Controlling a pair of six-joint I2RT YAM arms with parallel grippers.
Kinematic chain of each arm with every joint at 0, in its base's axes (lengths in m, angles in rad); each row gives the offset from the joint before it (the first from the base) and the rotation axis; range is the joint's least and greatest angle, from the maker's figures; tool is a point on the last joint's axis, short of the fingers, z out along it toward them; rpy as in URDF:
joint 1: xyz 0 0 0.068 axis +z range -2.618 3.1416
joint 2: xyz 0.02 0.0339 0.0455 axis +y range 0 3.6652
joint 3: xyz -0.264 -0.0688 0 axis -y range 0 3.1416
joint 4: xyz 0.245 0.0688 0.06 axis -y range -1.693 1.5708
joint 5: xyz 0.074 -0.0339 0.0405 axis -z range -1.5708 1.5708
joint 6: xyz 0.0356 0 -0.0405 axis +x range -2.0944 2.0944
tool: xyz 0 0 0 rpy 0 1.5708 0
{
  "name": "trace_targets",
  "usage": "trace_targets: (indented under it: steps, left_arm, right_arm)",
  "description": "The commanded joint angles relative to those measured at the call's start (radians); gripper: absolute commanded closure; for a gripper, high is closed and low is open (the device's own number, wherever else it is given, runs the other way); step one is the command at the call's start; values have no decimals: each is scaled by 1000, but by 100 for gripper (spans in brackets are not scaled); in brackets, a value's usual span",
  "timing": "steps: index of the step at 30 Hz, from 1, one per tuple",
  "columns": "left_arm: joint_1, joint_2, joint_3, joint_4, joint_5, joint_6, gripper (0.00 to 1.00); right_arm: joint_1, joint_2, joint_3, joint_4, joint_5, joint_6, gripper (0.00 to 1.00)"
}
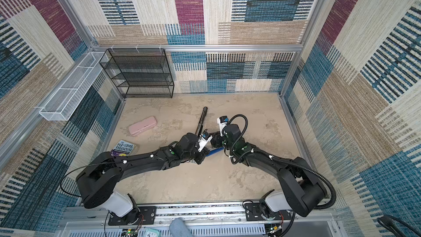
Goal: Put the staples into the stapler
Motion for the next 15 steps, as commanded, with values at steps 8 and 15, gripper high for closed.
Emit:
trace_targets:
  steps: [8, 15]
  left_arm:
    - [9, -14, 2, 76, 2, -46, 96]
    - [14, -18, 36, 40, 8, -53, 97]
  right_arm:
    - [21, -4, 4, 18, -98, 11, 39]
    - [29, -7, 18, 1, -95, 5, 39]
